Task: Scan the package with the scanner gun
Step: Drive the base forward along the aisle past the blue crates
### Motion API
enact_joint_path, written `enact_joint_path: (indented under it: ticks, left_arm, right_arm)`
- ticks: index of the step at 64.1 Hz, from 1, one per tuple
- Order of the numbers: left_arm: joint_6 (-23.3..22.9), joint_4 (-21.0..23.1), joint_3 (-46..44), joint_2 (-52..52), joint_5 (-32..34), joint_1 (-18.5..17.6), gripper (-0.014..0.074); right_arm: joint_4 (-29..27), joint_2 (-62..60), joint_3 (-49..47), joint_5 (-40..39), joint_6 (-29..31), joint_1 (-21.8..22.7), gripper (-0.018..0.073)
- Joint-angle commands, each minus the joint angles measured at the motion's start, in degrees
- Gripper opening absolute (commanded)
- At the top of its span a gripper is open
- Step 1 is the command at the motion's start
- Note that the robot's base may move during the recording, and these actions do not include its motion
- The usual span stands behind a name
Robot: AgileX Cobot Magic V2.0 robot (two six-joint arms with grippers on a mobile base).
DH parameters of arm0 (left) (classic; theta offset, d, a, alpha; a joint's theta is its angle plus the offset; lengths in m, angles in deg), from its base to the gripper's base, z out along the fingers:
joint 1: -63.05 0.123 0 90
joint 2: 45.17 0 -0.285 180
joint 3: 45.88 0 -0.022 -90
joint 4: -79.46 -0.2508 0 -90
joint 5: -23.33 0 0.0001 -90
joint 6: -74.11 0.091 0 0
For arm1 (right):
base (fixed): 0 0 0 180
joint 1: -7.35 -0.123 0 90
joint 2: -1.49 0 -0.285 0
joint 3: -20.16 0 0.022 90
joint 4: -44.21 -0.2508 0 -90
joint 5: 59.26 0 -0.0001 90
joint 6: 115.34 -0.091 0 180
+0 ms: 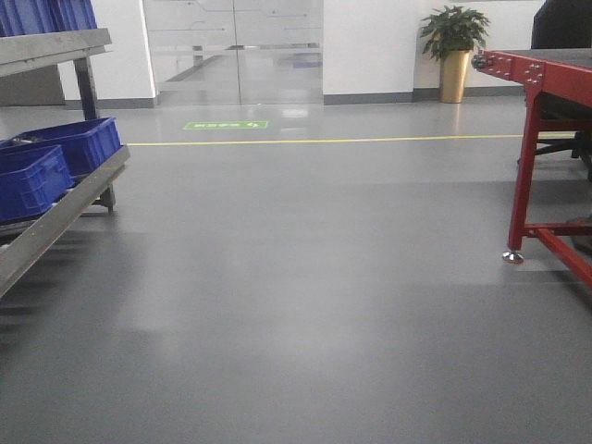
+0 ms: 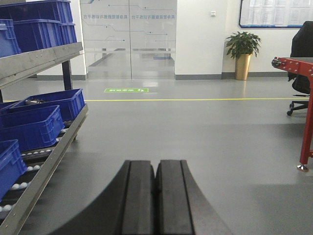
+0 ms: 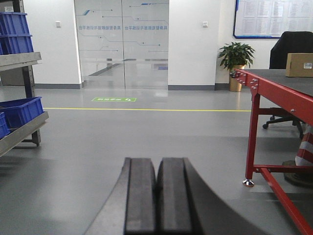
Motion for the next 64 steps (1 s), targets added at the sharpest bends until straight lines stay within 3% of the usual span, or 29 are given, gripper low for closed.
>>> enact_joint_path:
  ticks: [1,64]
  left_arm:
    - [0.00,0.32,-0.20,0.17,0.98,-0.01,-0.0111]
    - [0.00,0.32,-0.20,0.17,0.98,-0.01,-0.0111]
  right_arm:
    - [0.42,-0.16,-0.01,-0.84,0.09,-0.02,-0.0169]
    - [0.42,-0.16,-0.01,-0.84,0.09,-0.02,-0.0169]
